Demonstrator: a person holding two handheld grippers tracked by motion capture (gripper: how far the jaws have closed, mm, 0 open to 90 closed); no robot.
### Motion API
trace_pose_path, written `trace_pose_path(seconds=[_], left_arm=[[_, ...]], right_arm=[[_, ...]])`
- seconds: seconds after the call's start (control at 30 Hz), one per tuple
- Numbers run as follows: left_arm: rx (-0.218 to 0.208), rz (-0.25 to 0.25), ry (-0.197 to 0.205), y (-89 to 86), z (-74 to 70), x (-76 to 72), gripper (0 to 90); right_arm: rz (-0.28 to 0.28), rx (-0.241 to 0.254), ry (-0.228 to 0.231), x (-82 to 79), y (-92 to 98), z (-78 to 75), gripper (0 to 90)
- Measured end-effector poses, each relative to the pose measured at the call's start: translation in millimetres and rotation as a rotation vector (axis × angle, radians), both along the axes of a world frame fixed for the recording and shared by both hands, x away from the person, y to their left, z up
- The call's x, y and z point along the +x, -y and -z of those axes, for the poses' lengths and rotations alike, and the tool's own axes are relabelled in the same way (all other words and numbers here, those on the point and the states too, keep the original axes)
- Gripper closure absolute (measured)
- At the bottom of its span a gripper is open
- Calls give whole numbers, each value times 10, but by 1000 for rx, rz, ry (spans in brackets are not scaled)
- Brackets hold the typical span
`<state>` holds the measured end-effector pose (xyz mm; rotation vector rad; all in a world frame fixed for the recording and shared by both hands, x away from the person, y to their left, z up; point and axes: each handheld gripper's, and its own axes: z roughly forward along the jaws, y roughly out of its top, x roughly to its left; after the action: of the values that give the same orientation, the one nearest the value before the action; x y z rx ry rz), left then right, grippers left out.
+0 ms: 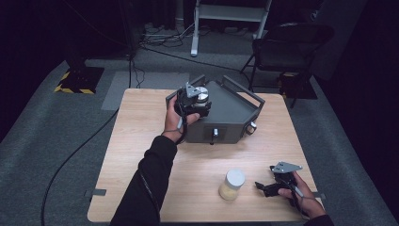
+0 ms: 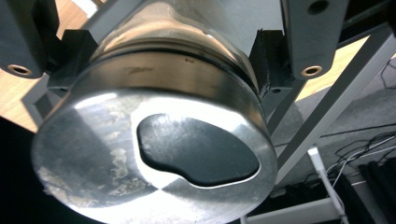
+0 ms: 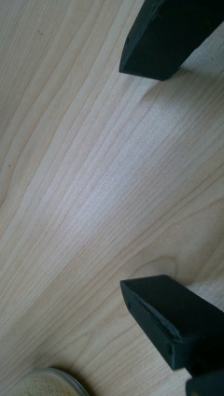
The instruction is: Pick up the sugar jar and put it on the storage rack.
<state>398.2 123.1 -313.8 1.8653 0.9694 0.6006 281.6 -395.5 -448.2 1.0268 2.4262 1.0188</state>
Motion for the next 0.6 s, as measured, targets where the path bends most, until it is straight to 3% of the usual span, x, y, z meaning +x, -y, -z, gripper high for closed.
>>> trace_pose_path(seconds=[0.6], left_arm=[[40,-16,-39,71,60,143,313]], right_arm=[[0,0,0,0,0,0,0]])
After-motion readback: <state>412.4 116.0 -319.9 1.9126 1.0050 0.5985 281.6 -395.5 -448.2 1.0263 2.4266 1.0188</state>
